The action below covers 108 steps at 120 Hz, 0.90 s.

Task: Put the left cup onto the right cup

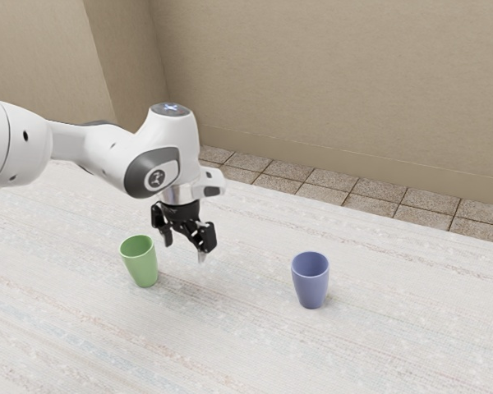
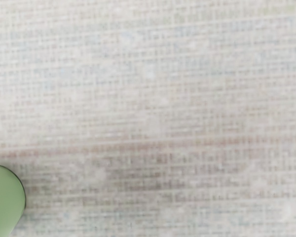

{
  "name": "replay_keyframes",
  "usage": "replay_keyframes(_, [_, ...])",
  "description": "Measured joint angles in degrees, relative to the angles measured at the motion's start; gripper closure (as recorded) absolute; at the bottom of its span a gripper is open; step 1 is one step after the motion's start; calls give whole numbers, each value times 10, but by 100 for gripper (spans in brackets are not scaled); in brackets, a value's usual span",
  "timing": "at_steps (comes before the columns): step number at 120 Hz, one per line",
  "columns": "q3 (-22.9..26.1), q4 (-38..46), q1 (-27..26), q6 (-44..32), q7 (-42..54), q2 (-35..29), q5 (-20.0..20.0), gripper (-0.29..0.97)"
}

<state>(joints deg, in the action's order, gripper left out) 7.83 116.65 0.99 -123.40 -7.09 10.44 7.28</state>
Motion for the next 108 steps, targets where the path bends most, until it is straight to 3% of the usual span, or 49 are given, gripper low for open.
replay_keyframes(108, [-62,-2,10,6,30,-5,-22,0])
